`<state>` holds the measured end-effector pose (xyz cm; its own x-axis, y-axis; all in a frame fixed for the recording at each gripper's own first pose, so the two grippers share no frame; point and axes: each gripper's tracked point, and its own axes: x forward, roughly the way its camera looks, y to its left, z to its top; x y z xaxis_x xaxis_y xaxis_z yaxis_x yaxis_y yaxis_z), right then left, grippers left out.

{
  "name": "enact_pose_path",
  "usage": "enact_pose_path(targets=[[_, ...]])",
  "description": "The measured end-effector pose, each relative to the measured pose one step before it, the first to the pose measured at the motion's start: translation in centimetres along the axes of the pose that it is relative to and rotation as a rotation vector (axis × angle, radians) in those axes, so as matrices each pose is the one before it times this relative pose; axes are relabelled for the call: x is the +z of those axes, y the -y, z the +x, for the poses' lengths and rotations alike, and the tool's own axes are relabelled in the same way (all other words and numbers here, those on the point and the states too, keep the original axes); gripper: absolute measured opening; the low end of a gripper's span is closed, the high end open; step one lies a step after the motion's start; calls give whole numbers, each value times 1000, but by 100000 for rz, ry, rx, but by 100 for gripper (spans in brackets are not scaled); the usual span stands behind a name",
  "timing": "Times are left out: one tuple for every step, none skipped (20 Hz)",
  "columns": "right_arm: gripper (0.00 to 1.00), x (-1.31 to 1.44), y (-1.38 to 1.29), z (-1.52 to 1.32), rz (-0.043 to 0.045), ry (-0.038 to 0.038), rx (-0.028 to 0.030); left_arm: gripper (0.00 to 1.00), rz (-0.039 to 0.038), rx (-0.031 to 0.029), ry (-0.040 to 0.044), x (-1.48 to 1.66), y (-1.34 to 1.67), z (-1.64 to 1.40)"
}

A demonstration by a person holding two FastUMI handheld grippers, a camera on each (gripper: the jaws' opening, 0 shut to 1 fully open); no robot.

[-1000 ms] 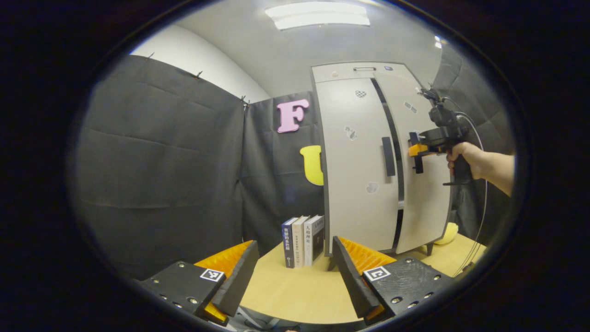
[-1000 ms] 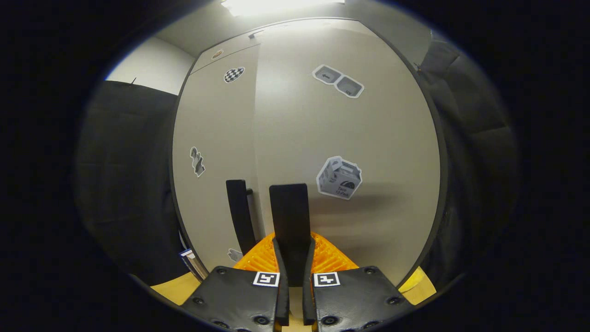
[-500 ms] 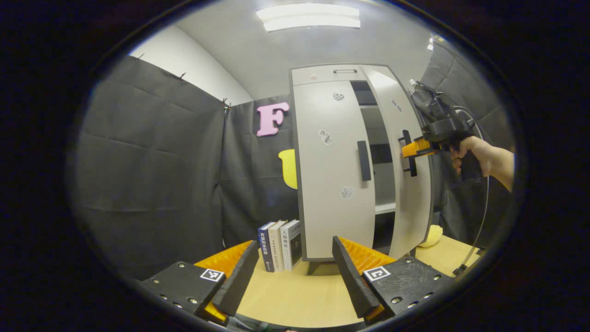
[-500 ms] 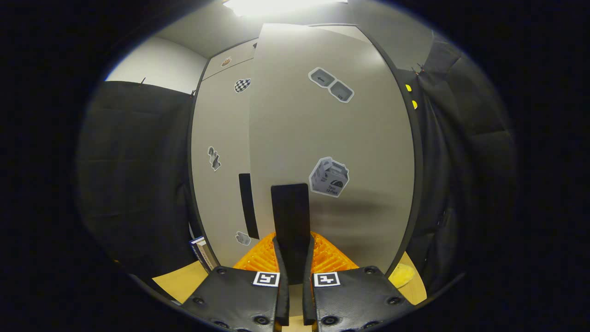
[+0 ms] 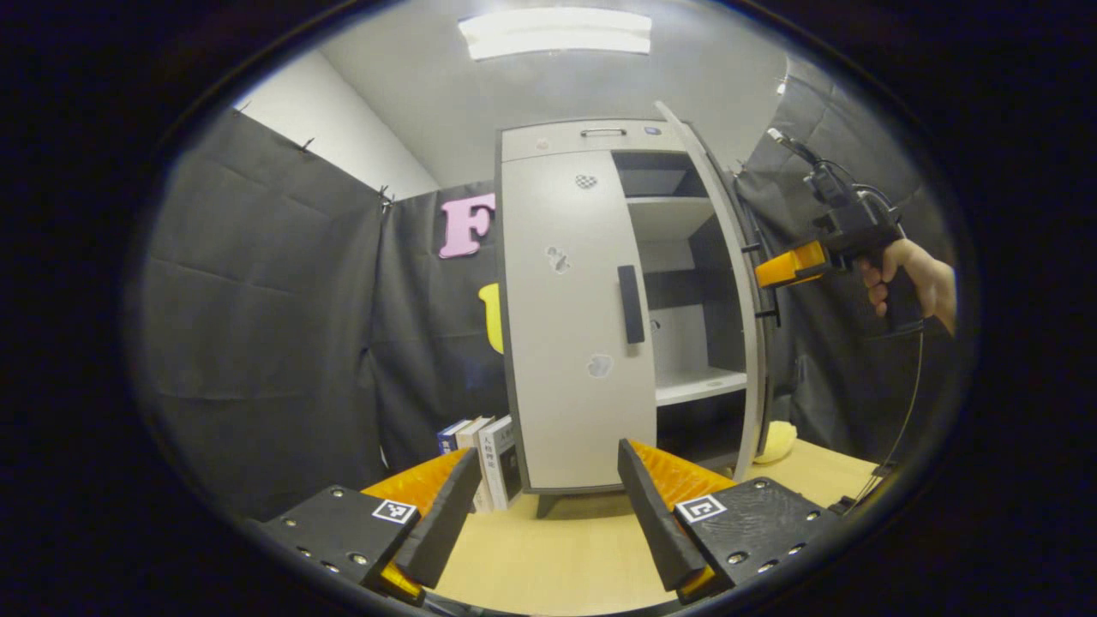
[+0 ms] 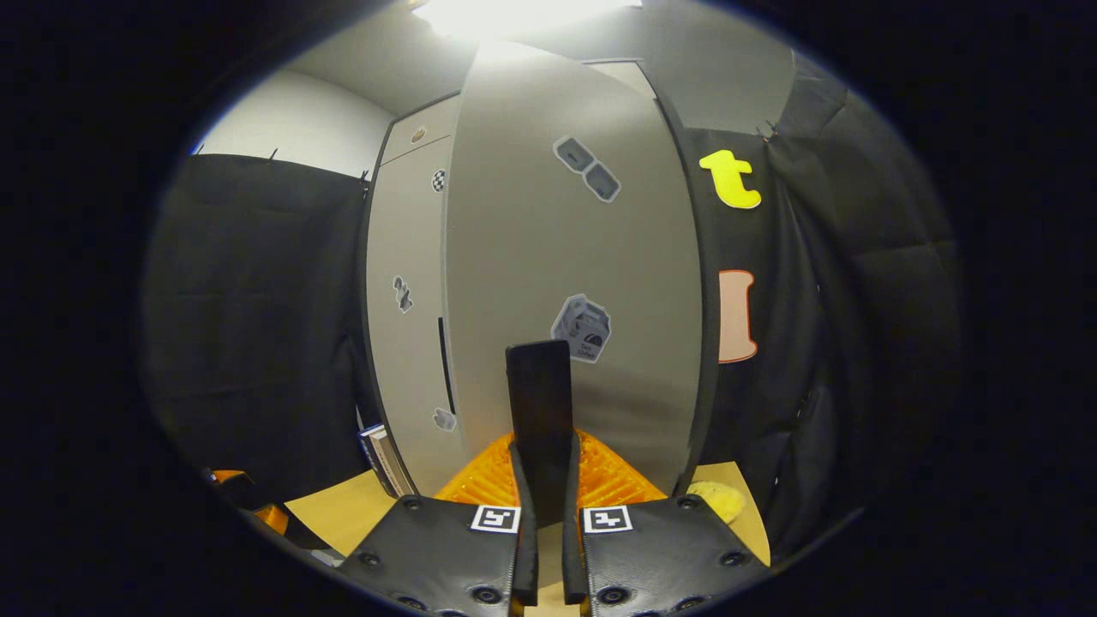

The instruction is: Open the right door of the double-door shoe cabinet with the right hand, and open the left door with the left hand.

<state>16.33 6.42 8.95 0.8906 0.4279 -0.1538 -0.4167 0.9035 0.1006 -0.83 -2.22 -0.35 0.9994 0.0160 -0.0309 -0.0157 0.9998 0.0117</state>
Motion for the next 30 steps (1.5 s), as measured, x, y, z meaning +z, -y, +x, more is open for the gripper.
enact_pose_path(targets=[[13, -38, 496, -476, -175, 37, -370, 93, -137, -1372, 147, 72, 701, 221], [12, 28, 481, -494, -344, -11, -438, 93, -407, -1419, 40, 90, 709, 375], [12, -34, 540, -402, -103, -3, -651, 93, -572, -1381, 73, 20, 717, 249], [12, 57, 603, -457, -23, 70, -928, 93, -587, -1321, 49, 54, 753, 266], [12, -37, 646, -496, -52, -31, -906, 93, -323, -1299, -54, -23, 736, 221], [12, 88, 715, -405, -289, 104, -1036, 94, -6, -1113, -13, 6, 679, 196], [12, -14, 760, -474, -475, 330, -1227, 94, 49, -1022, -1, -93, 552, 348], [12, 39, 801, -339, -942, 489, -1905, 94, -113, -1189, -59, -15, 708, 269], [12, -10, 1022, -503, -1453, 450, -1885, 94, -327, -1118, -280, -139, 631, 244], [11, 20, 956, -418, -1634, 327, -1717, 95, -509, -1052, -315, -77, 662, 287], [11, -50, 826, -410, -915, 347, -1279, 94, -590, -1004, -228, -66, 635, 265], [11, -11, 439, -242, -249, 232, -806, 93, -526, -1040, -143, 68, 613, 132], [11, 59, 516, -139, 311, 329, -600, 95, -269, -904, -191, -15, 546, 178], [14, 29, 519, -147, 515, 23, -769, 94, -78, -776, -364, -39, 455, 195], [14, -33, 646, -107, 186, 369, -1020, 94, -12, -517, -424, -183, 398, 191], [14, -27, 617, -34, -358, 81, -1217, 94, -22, -425, -334, 5, 345, 141], [11, -24, 643, -31, -317, 461, -1587, 94, 68, -273, -305, -110, 230, 162], [14, -24, 646, -58, -502, 244, -1828, 92, 190, -212, -158, -6, 159, 111], [14, -56, 814, -31, -476, 246, -2300, 92, 372, -240, -386, -75, 21, 27], [14, 34, 792, 97, 18, 305, -2230, 94, 588, 64, -331, 5, -6, 136], [14, 5, -151, -134, 1733, 135, 832, 94, 539, 325, -202, -92, -210, 284], [14, 70, -352, 109, 1923, 406, 1147, 93, 343, 314, -277, 25, -292, 241], [7, -197, 154, -139, -232, 119, -526, 94, 280, 492, -248, 52, -252, 237], [7, 93, 166, -75, -1196, 736, -1125, 94, 308, 542, 150, 271, -293, 269], [7, -29, -14, -292, -1097, 694, -690, 94, 360, 580, 279, 260, -297, 143], [7, 71, 110, -367, -670, 565, -1238, 92, 285, 362, 379, 375, -294, 203], [7, -98, -38, -510, 267, 38, -625, 94, 202, 43, 85, 227, -257, 370], [7, -171, -148, -607, 1627, -578, 370, 94, 115, -216, -741, 242, -175, 636], [7, -176, -377, -773, 1756, -336, 1137, 92, -16, -6, -882, 62, -282, 623], [12, -117, -118, -659, 849, 192, -269, 94, -419, -2, -313, 396, -251, 613]])
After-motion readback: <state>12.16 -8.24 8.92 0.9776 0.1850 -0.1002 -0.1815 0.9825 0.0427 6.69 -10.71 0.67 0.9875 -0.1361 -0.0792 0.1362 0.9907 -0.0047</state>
